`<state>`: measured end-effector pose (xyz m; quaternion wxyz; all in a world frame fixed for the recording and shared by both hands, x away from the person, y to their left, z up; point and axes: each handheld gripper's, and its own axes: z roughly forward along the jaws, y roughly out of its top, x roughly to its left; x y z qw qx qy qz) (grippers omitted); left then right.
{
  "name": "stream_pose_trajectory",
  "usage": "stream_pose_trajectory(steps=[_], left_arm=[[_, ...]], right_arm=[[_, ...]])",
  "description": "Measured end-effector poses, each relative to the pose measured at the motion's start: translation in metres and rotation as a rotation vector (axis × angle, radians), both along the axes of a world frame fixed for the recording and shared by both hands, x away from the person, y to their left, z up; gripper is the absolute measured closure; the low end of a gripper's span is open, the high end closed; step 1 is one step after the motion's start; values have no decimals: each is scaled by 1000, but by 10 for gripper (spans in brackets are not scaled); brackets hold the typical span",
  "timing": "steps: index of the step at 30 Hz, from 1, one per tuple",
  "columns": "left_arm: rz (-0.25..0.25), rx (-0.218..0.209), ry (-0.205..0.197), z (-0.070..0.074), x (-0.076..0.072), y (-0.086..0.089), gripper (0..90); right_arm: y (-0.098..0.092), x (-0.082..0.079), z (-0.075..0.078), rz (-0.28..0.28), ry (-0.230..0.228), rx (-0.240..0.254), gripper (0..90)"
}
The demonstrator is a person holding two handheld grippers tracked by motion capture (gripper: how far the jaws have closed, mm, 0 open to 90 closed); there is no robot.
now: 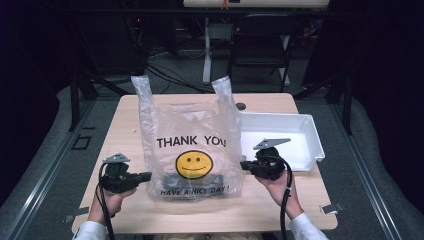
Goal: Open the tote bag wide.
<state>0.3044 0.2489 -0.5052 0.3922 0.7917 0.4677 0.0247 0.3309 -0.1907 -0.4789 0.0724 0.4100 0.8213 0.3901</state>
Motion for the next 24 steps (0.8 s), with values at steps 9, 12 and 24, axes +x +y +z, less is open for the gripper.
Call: stream_pose_trajectory(steps=[9, 12, 24], left_arm=[[-28, 75, 50, -7, -4, -10, 900], [-28, 92, 60, -9, -2, -11, 900], [110, 14, -105, 21, 4, -10, 359]], right_arm=[[-2, -10, -7, 16, 41, -20, 900], [-1, -10, -9, 19, 49, -32, 900], [9, -5, -21, 56, 81, -90, 900]])
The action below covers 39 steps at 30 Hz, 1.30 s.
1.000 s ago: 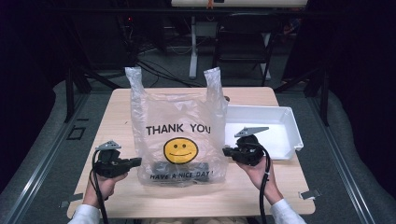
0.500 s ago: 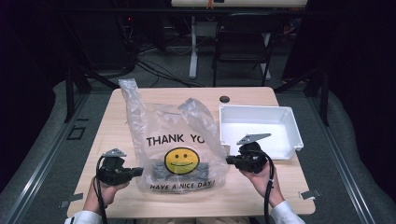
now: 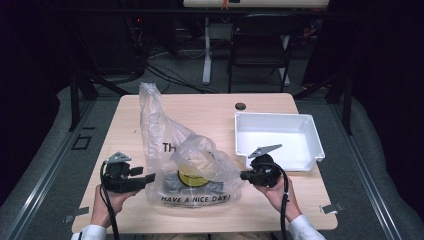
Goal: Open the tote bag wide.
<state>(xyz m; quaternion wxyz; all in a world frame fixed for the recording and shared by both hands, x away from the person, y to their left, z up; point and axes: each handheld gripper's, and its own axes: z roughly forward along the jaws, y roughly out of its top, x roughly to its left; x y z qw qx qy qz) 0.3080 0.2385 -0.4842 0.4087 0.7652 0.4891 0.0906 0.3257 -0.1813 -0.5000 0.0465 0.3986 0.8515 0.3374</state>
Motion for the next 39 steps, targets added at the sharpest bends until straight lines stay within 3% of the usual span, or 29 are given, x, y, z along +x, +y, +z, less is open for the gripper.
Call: stream_pose_trajectory(steps=[4, 6, 9, 10, 13, 16, 18, 20, 24, 27, 32, 35, 37, 38, 39], left_arm=[[11, -14, -27, 4, 12, -8, 320], [14, -30, -17, 1, 17, -12, 327], [-1, -15, -5, -2, 21, -17, 369], [-5, -9, -5, -3, 22, -20, 519], [-48, -10, -7, -6, 22, -24, 762], [-68, -5, -2, -10, 19, -27, 897], [-82, -6, -7, -9, 17, -28, 900], [-88, -9, -13, -7, 16, -30, 900], [-98, -14, -18, -7, 14, -33, 900], [-102, -16, -19, -7, 14, -33, 900], [-107, -22, -16, -7, 14, -34, 900], [-112, -21, -14, -7, 14, -35, 900], [-117, -24, -11, -8, 14, -36, 900], [-117, -24, -11, -8, 14, -36, 900], [-121, -23, -7, -9, 14, -36, 900]], right_arm=[[4, -1, -5, 6, 19, -26, 900], [5, -2, -6, 11, 26, -33, 900], [6, -3, -7, 11, 28, -40, 900], [6, -5, -6, 5, 25, -39, 900], [6, -8, -5, -4, 24, -30, 900], [6, -10, -4, -9, 15, -25, 895], [7, -11, -1, -3, -2, -15, 781], [10, -13, 4, 8, -45, -4, 605], [24, -25, 20, 91, -175, -20, 444], [37, -35, 31, 159, -259, -43, 395], [62, -41, 31, 259, -243, -34, 328], [77, -40, 24, 307, -226, -59, 377], [83, -38, 20, 309, -220, -84, 555], [83, -38, 20, 309, -220, -84, 555], [84, -34, 15, 299, -211, -92, 732]])
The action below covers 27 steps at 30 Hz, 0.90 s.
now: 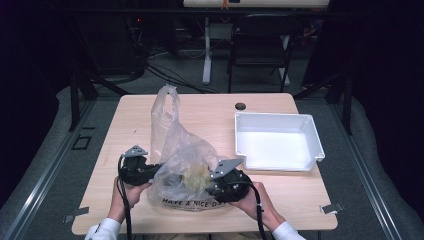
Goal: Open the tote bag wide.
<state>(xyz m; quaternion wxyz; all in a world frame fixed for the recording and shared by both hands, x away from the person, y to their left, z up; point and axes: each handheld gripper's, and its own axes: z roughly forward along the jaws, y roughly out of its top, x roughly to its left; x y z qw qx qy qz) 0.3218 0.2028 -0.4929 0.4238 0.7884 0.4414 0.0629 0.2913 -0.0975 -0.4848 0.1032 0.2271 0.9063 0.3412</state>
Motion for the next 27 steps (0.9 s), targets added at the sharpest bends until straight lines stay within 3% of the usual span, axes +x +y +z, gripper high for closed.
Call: stream_pose_trajectory(steps=[1, 2, 3, 13, 22, 27], left_arm=[[0, 0, 0, 0, 0, 0, 900], [-2, 0, -1, -1, 0, 1, 900], [-1, 3, -1, -1, 0, 1, 900], [-9, -1, 25, -4, -3, 7, 900], [-15, 22, 52, -7, -6, 17, 900], [-3, 44, 82, -9, -7, 27, 900]], right_arm=[[0, 0, 0, 0, 0, 0, 732], [-3, 4, -3, -22, 9, -2, 851], [-5, 5, -3, -33, 10, 2, 900], [-26, 12, 0, -126, -5, 15, 900], [-65, 23, 2, -271, 14, 65, 900], [-73, 29, -3, -316, 22, 38, 900]])
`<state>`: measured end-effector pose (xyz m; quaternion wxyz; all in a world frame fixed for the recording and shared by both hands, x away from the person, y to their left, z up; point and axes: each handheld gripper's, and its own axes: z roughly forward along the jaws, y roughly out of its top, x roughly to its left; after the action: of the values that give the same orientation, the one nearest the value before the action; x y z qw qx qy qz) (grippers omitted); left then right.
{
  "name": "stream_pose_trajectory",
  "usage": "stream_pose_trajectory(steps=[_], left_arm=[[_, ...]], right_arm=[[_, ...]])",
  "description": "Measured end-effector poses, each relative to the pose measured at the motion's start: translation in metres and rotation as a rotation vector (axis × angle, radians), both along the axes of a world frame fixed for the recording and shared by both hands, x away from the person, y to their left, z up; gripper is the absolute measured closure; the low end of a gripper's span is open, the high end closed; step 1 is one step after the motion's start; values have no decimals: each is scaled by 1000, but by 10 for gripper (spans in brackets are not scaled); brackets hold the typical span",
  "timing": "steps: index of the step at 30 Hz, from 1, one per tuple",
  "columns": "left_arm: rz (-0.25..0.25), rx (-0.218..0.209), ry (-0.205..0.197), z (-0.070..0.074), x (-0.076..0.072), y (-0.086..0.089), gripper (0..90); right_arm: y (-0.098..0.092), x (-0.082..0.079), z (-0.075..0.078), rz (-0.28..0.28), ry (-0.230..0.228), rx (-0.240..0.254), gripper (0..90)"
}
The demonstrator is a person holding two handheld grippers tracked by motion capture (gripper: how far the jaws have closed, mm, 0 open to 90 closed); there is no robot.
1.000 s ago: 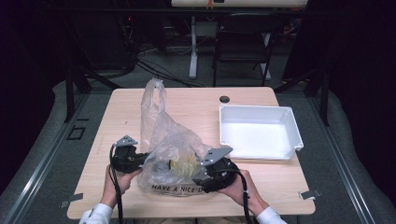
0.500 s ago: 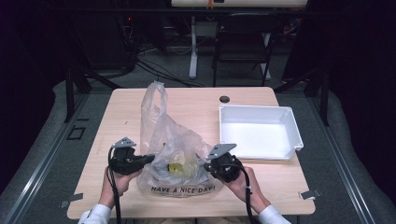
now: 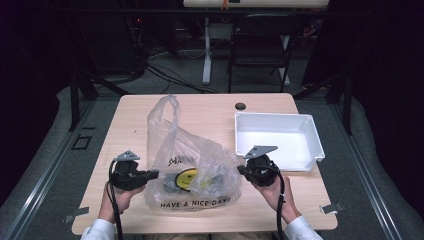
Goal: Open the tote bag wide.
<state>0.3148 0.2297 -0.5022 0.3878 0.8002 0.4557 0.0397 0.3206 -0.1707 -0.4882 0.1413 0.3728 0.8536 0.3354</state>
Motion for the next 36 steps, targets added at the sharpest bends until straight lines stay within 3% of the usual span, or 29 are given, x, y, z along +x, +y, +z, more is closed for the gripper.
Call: stream_pose_trajectory(steps=[8, 12, 14, 17, 22, 26, 28, 29, 33, 34, 35, 36], left_arm=[[28, 43, 57, -7, 1, 10, 900], [44, 93, 115, -14, 5, 17, 900], [54, 112, 121, -16, 6, 19, 900], [53, 107, 114, -15, 5, 20, 900], [52, 101, 71, -8, 2, 19, 898], [37, 109, 74, -8, 2, 17, 898], [38, 110, 72, -8, 2, 16, 898], [35, 109, 73, -8, 3, 15, 897], [31, 114, 74, -8, 3, 13, 888], [31, 115, 71, -8, 3, 12, 886], [27, 113, 74, -8, 3, 11, 886], [24, 115, 73, -8, 4, 10, 877]], right_arm=[[-4, 6, -10, -38, 29, -59, 900], [-7, 8, -14, -57, 49, -89, 900], [-8, 10, -18, -71, 55, -119, 900], [-10, 12, -21, -73, 76, -116, 900], [-11, 11, -19, -60, 82, -100, 900], [-13, 2, 1, 12, 46, 19, 617], [-12, -1, 6, 26, 43, 39, 593], [-10, -10, 16, 74, 19, 89, 485], [1, -19, 23, 122, -3, 101, 389], [12, -22, 24, 155, 6, 90, 309], [12, -22, 24, 155, 6, 90, 309], [24, -24, 22, 175, 8, 90, 224]])
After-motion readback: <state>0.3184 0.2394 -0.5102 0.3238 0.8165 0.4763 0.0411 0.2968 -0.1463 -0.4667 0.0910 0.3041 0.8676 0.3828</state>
